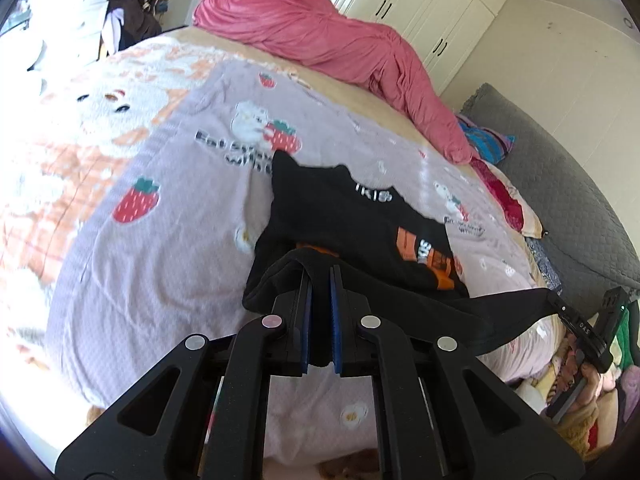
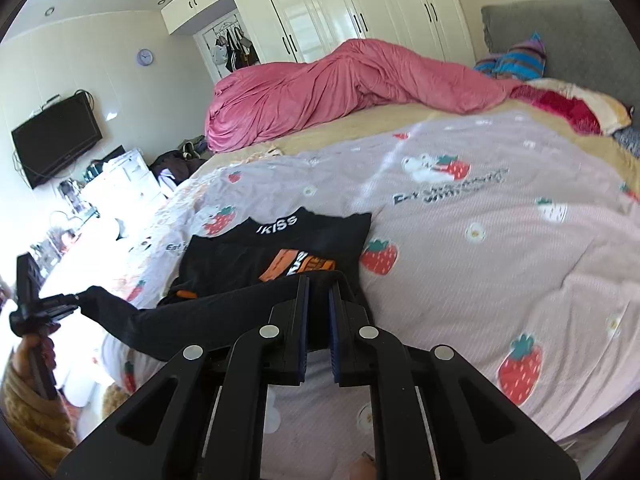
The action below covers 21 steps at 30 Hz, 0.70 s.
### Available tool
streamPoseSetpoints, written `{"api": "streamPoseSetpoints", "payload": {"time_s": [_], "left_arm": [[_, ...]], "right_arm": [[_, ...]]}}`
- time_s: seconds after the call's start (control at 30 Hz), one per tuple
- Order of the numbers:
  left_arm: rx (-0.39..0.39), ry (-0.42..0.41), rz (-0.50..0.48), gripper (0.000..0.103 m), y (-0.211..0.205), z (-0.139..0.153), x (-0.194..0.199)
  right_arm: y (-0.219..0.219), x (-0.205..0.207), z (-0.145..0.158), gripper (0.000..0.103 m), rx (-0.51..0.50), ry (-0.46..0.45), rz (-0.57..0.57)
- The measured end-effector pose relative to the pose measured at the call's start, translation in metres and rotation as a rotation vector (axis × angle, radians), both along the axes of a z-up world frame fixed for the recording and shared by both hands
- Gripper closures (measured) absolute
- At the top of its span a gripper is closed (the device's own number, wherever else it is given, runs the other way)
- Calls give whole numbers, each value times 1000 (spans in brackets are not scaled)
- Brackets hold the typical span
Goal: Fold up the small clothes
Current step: 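Lift the hem with both tools and fold it toward the collar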
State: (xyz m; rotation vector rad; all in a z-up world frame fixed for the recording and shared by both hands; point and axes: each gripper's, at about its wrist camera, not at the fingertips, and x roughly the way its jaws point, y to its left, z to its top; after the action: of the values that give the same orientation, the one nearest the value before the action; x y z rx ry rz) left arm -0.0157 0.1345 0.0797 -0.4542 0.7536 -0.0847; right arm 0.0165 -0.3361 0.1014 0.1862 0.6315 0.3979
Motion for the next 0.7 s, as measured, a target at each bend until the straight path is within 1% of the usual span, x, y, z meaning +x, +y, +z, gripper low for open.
{"api": "streamPoseSetpoints", "payload": {"time_s": [0.13,0.27,0.47,0.7], "left_arm": [[-5,-27,5,101,-2,5,12],[14,-57,18,101,-6,13,20],[34,-84,30,101,-7,22,35],[66,-114,40,101,-9,32,50]], "right_arm": [[3,9,6,95,-3,-20,-9],[5,18,9,95,2,-34,-32],[1,33,11,95,48,-34,-59],[4,45,15,95,51,-50,-66]]}}
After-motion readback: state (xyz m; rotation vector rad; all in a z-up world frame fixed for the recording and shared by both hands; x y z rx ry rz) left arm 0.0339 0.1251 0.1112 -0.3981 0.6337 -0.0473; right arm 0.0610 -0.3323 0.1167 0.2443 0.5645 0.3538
